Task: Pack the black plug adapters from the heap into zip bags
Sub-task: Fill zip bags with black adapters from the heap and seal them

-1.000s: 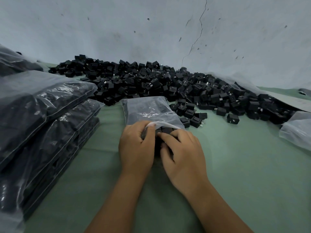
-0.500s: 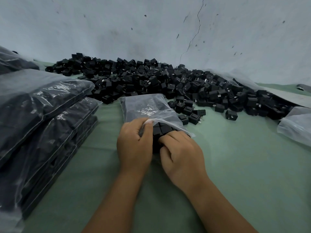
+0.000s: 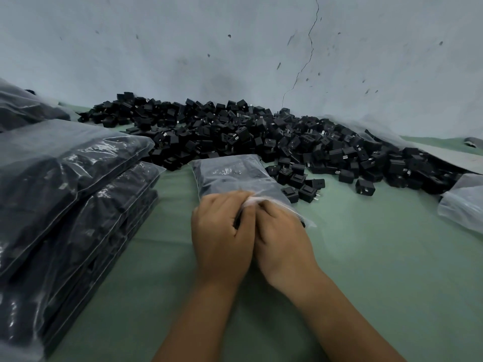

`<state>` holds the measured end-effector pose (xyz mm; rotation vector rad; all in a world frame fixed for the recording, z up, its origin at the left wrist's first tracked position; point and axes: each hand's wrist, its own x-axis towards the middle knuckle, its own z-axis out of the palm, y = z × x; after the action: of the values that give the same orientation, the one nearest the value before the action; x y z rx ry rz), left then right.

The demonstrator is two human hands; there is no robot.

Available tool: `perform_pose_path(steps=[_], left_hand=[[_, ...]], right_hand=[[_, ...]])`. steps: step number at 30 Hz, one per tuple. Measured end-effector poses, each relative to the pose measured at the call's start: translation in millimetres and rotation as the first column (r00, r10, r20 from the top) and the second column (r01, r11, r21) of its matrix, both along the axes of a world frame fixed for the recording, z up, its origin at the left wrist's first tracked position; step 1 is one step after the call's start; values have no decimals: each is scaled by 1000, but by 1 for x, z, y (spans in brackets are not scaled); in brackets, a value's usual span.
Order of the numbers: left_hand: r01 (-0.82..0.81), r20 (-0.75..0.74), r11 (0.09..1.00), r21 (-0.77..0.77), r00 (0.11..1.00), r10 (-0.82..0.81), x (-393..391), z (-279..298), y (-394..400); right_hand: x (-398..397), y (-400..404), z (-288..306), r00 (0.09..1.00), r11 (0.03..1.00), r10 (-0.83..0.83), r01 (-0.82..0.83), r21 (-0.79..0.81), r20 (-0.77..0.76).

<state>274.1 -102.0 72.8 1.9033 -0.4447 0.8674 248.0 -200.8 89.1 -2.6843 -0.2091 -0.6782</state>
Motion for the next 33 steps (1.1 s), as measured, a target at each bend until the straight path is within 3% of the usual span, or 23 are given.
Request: perform_pose_path(steps=[5,10,13,15,17,18,20,23,24,26,27,29,30,33], left_hand=[[7,14,1000,-14,1000,-7,3,-2,-2],[13,11,999,-44,1000,-12,2,-3,-1],[16,-8,998,-64,1000,-17,2,-2,-1],[7,-30,997,-81,999,-9,2,-1,-1],[15,-37,995,-94,999,-18,2,0,0],[20,-42,994,-108,999,-24,1,1,1],[24,-65,989,-144,997,-34,1,2,1],[30,-95,980,-196,994,-49,1,2,1],[33,-97,978,-208,994,-54,0,3,1],[29,-104,974,-225,993,-54,-1,3,0],[21,-120,970,-241,992,-51,-1,3,0],[12,-164,960,-279,985,-60,-1,3,-1],[11,-181,957,-291,981,-66,-1,4,-2],[-4,-200,957,-291,978,-56,0,4,-2]], right_hand=[[26,7,11,978,969,-54,2,-246,-202],[56,13,21,825,881,-121,-167,-443,-552],[68,16,22,756,894,-114,-205,-399,-645],[62,16,19,826,913,-2,-228,-338,-563],[55,18,16,878,974,-33,-79,-212,-478],[47,17,19,878,953,-17,-130,-274,-478],[37,17,12,921,988,-27,-35,-152,-388],[19,11,5,1000,993,18,-20,-114,-18],[13,6,2,986,996,51,-39,-75,160],[4,-6,-2,865,996,90,-67,-63,494],[4,-14,-2,838,998,58,-56,-19,543],[12,-33,4,827,966,-142,-4,259,543],[16,-43,6,825,900,-272,36,435,495],[25,-78,-7,850,708,-485,245,662,204]])
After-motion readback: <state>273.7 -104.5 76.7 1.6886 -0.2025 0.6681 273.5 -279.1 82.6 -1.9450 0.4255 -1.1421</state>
